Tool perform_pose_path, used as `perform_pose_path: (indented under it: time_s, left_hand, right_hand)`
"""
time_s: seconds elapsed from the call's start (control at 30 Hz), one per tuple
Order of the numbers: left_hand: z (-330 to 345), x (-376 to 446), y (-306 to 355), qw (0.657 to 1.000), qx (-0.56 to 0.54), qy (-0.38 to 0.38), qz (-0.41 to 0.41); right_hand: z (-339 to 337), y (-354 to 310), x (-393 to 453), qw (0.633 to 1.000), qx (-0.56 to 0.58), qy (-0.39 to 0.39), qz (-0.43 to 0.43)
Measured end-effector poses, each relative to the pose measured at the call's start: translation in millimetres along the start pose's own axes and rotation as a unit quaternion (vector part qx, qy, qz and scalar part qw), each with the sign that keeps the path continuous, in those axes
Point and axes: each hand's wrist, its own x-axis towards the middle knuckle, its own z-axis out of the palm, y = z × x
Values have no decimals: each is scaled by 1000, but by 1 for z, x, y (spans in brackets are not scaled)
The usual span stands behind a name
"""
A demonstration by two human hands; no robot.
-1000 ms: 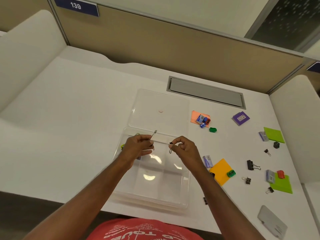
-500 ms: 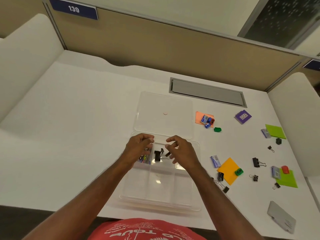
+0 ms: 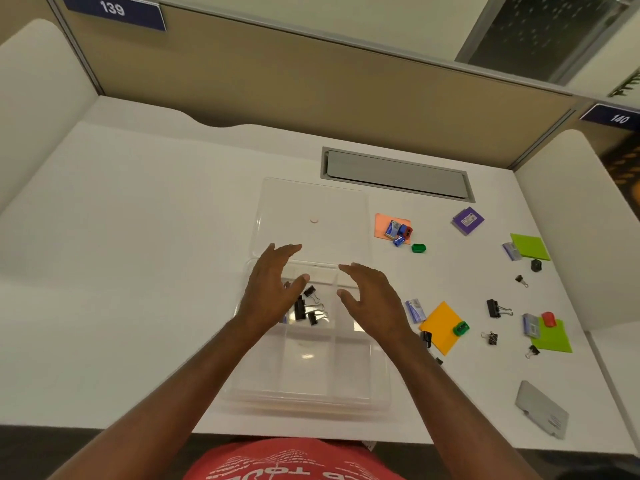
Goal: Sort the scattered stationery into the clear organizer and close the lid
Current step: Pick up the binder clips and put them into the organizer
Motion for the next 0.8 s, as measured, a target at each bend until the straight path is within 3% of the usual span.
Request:
perform_pose_path:
  time_s: [0.17,0.43,0.8]
  left_hand:
    - [22,-1,12,982,167,-43,81]
    - [75,1,49,962,238,-108,79]
    - [158,1,103,948,255,-151,119]
  right_hand:
    - [-11,18,-1,997,-71,-16,1]
    - [-34,68,-11,986,-160,-40,19]
    - [-81,169,-48,989,-136,-5,60]
